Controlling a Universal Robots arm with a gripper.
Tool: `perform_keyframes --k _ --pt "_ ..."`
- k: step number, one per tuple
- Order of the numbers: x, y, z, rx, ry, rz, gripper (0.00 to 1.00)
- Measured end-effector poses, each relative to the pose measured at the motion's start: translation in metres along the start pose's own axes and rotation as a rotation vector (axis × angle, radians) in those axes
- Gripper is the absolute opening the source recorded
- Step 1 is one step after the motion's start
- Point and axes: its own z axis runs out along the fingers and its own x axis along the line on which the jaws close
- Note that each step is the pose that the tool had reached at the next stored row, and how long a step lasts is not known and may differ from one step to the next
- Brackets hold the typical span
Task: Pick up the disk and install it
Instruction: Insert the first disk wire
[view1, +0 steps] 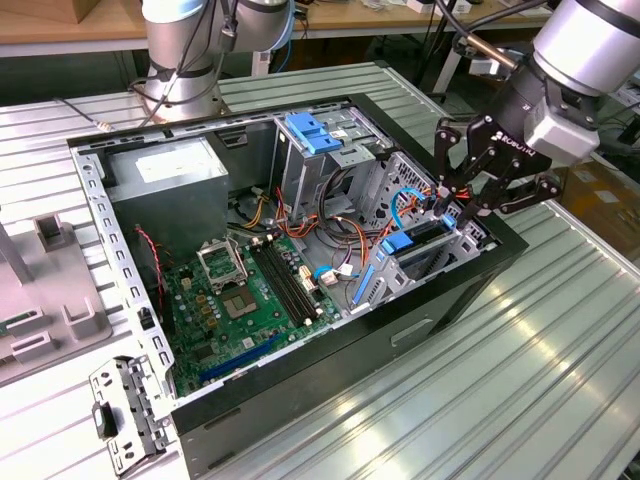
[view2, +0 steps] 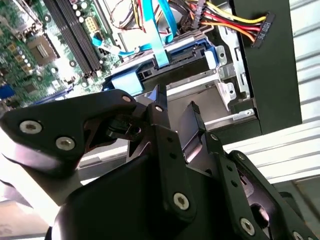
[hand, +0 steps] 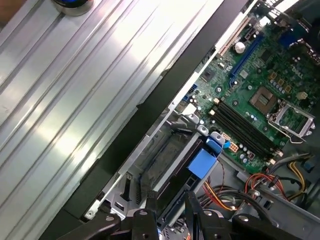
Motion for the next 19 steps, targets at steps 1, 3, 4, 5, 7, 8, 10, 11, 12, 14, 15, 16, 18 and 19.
perform_keyframes --k 1,3,4,5,7,8,10,11,12,14,15,16,18,19 --pt "0.0 0.0 0.0 -0.0012 0.0002 -0.011 0.36" --pt "0.0 0.0 0.0 -0.0039 0.0004 -0.04 0.36" --pt "0.0 0.0 0.0001 -0.0053 0.0006 -0.054 0.36" --pt "0.0 0.0 0.0001 -0.0071 0.0007 -0.073 0.36" --pt "0.0 0.0 0.0002 -0.0104 0.0011 -0.106 0.36" --pt "0.0 0.0 0.0002 -0.012 0.0013 -0.123 0.36" --pt "0.0 0.0 0.0003 -0.0198 0.0021 -0.202 0.36" --pt "0.0 0.0 0.0002 -0.0215 0.0024 -0.219 0.36" --pt "0.0001 0.0 0.0002 -0.0215 0.0023 -0.22 0.36" --pt "0.0 0.0 0.0003 -0.0215 0.0022 -0.22 0.36" --pt "0.0 0.0 0.0003 -0.0215 0.0023 -0.22 0.36" --pt "0.0 0.0 0.0003 -0.0215 0.0023 -0.22 0.36" --pt "0.0003 -0.0005 0.0002 -0.0216 0.0023 -0.22 0.36" --pt "0.0009 -0.0012 0.0001 -0.0217 0.0023 -0.22 0.36"
